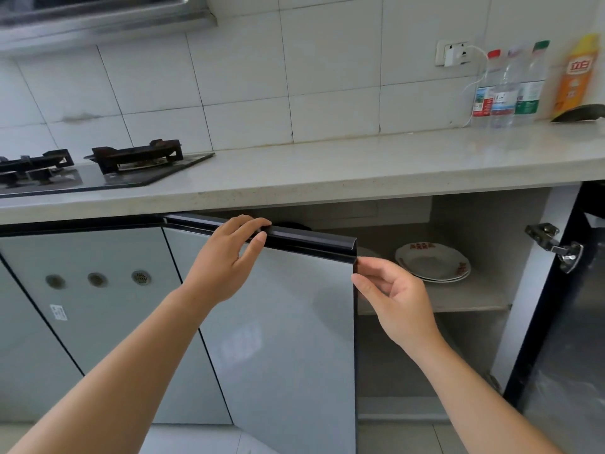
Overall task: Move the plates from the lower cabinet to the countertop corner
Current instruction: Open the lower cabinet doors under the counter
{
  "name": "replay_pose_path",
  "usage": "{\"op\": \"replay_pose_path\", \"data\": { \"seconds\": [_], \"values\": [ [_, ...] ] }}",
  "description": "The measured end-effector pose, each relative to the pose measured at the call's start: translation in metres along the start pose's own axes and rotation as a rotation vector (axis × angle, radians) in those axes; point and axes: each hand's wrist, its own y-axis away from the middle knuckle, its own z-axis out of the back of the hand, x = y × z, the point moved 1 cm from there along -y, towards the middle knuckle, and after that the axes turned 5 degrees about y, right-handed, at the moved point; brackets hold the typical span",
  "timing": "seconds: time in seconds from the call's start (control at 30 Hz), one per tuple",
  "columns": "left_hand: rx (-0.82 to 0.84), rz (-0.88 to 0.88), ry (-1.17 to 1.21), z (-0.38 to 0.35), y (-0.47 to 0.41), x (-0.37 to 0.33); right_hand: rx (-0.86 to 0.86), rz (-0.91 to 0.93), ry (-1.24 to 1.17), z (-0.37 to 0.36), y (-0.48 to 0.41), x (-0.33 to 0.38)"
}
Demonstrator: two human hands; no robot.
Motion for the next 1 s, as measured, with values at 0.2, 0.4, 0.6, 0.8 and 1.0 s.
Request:
{"op": "replay_pose_path", "data": {
  "seconds": [0.2, 0.4, 0.6, 0.8, 1.0],
  "values": [
    [-0.045, -0.005, 0.03, -0.002, 0.01, -0.001, 0.128, -0.046, -0.055, 0.0, -0.005, -0.002],
    [-0.067, 0.008, 0.031, -0.007, 0.008, 0.003, 0.178, -0.061, -0.068, -0.001, -0.008, -0.005],
    [-0.105, 0.054, 0.028, -0.011, 0.01, 0.002, 0.213, -0.091, -0.114, 0.001, -0.01, -0.005],
    [-0.068, 0.122, 0.039, -0.005, 0.019, -0.018, 0.202, -0.094, -0.104, -0.004, 0.004, 0.006],
    [0.012, 0.083, 0.076, 0.011, 0.046, -0.027, 0.149, -0.048, -0.097, -0.022, 0.038, 0.024]
  ]
}}
